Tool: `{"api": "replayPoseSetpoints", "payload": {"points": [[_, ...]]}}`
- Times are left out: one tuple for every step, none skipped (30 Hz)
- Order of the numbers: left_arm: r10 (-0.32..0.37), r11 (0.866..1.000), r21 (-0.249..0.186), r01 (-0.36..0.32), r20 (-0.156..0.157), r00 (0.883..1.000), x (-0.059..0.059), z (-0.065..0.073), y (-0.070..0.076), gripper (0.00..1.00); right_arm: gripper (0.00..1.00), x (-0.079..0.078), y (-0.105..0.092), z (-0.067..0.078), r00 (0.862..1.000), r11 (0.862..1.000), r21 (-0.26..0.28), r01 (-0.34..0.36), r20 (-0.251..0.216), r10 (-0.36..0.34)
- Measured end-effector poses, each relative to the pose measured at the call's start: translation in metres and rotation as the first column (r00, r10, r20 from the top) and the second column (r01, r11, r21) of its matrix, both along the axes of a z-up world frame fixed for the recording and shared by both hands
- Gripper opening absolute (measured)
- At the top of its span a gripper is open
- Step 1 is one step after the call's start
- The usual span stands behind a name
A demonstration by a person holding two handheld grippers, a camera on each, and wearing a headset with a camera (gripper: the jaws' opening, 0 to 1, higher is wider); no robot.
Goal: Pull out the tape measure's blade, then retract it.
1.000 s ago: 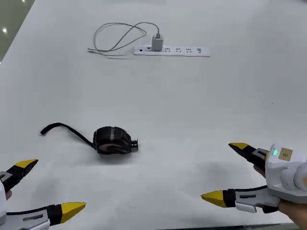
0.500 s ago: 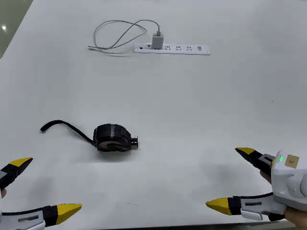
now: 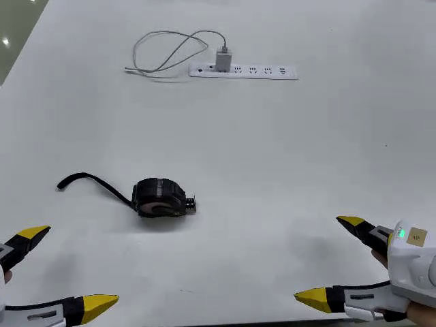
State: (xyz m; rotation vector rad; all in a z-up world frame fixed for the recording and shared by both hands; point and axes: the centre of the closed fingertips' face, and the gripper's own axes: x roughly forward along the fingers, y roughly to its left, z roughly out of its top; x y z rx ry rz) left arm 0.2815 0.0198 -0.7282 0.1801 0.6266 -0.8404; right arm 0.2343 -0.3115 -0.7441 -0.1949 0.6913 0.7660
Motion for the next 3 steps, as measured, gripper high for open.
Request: {"api": "replayPoseSetpoints", "payload": {"points": [[0.000,1.000,-0.001,0.000,-0.001,1.000,0.0001,0.0000,-0.0002,0.99,0.99,0.0000,0.0004,0.0002,1.000,1.000,0.001,0.000,0.000,0.000],[-0.001,1.000,0.001,0.001,0.001,1.000,0.0002,0.0001,-0.0002,0.99,0.99,0.0001,0.0001,0.0003,1.000,1.000,0.001,0.000,0.001,0.000],[-0.002,1.000,0.001,0.002,0.001,1.000,0.0000,-0.0001,-0.0003,0.99,0.99,0.0000,0.0003,0.0003,1.000,1.000,0.002,0.000,0.000,0.000]]}}
